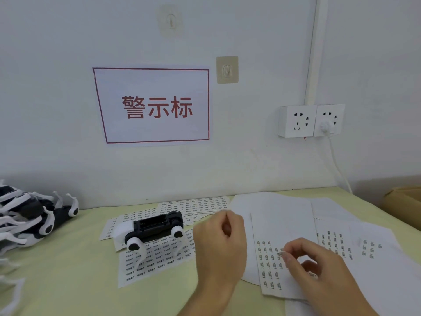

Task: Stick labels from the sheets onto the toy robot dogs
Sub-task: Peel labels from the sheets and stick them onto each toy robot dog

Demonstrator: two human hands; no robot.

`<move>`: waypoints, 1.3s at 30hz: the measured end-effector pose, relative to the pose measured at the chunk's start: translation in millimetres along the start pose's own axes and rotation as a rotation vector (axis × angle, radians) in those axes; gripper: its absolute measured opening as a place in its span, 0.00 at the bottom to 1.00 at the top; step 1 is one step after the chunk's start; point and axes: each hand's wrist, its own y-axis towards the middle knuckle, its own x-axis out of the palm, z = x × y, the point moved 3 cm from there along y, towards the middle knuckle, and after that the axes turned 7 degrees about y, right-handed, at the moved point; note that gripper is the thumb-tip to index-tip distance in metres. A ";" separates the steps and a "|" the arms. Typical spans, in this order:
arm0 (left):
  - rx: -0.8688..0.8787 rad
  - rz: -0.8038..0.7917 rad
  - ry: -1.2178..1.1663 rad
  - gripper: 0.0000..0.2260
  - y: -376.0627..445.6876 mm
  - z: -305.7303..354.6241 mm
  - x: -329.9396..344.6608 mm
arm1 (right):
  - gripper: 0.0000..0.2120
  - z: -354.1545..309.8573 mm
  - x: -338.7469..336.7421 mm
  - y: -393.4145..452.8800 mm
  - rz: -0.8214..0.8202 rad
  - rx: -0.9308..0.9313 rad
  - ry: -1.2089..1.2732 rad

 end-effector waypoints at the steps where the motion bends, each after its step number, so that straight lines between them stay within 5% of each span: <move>1: 0.050 -0.040 0.080 0.15 10.7 5.3 -6.9 | 0.12 -0.6 0.0 0.1 -0.001 -0.003 -0.003; 5: 0.196 -0.268 0.514 0.08 57.0 12.5 -47.1 | 0.13 -4.0 1.1 -1.2 -0.013 -0.018 -0.028; 8: 0.161 -0.423 0.749 0.17 81.5 -1.7 -81.4 | 0.13 -6.0 1.4 -1.9 -0.009 -0.023 -0.055; 11: -0.031 -0.693 0.901 0.25 90.5 -29.1 -111.8 | 0.14 -7.6 1.6 -1.4 0.002 -0.028 -0.081; 14: -0.265 -0.889 0.801 0.34 85.3 -51.8 -130.9 | 0.15 -9.4 2.6 -2.0 -0.009 -0.049 -0.108; 16: -0.293 -0.931 0.810 0.35 79.5 -61.0 -130.2 | 0.17 -11.2 2.8 -2.9 -0.016 -0.074 -0.128; 21: -0.237 -0.774 0.928 0.17 79.1 -72.6 -123.8 | 0.20 -17.0 3.7 -3.8 -0.025 -0.138 -0.178; 28: -0.379 -0.730 0.450 0.20 77.7 -63.1 -118.0 | 0.23 -17.9 4.9 -4.1 -0.026 -0.193 -0.178; 34: -0.606 -0.703 -0.398 0.25 51.3 -51.7 -67.5 | 0.22 -19.1 5.0 -3.2 -0.037 -0.206 -0.161; 39: -0.622 -0.460 -0.665 0.24 27.2 -63.0 -24.6 | 0.22 -18.7 5.2 -2.3 -0.025 -0.232 -0.169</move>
